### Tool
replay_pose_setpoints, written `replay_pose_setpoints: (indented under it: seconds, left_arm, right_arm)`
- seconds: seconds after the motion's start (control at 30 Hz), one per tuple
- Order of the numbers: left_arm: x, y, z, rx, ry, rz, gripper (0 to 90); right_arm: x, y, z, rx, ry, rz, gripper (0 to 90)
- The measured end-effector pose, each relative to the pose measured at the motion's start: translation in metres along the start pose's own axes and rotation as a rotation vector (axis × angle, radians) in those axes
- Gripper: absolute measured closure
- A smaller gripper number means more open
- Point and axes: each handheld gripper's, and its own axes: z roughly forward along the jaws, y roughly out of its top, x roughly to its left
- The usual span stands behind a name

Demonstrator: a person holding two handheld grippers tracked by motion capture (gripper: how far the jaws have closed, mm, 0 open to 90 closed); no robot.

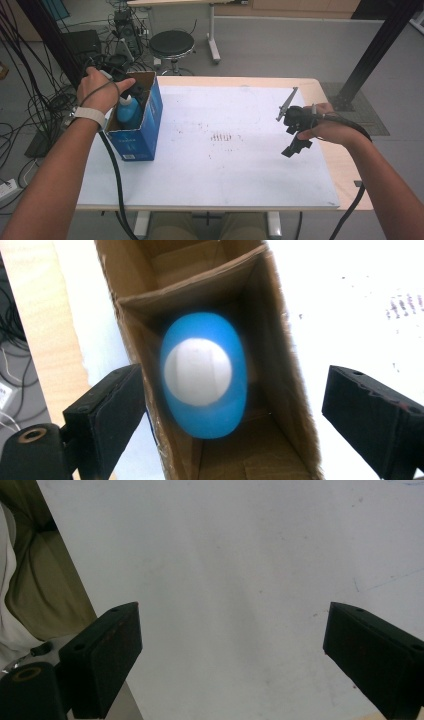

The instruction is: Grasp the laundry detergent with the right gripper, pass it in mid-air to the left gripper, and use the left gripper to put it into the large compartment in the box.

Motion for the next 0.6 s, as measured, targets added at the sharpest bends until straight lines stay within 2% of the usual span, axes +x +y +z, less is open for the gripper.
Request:
replay_pose_setpoints:
  seconds: [0.13, 0.27, 0.37, 0.5, 0.6]
  left_arm:
    - [-0.004, 0.003, -0.009, 0.01, 0.022, 0.024, 8.9]
    - [-0.009, 0.005, -0.02, 0.0, 0.01, 0.057, 8.1]
    - [-0.015, 0.007, -0.032, -0.032, 0.004, 0.105, 7.9]
    - [-0.027, 0.009, -0.047, -0.066, -0.05, 0.18, 7.9]
    - [-0.038, 0.012, -0.059, -0.084, -0.059, 0.245, 8.0]
  right_arm:
    - [0.0, -0.002, -0.003, -0.004, -0.005, 0.008, 8.7]
    - [0.0, -0.004, -0.006, -0.002, -0.008, 0.01, 8.7]
    - [0.0, -0.006, -0.008, -0.002, -0.011, 0.016, 8.7]
    - [0.0, -0.007, -0.011, 0.002, -0.016, 0.022, 8.7]
    - [0.0, -0.008, -0.013, -0.002, -0.018, 0.026, 8.7]
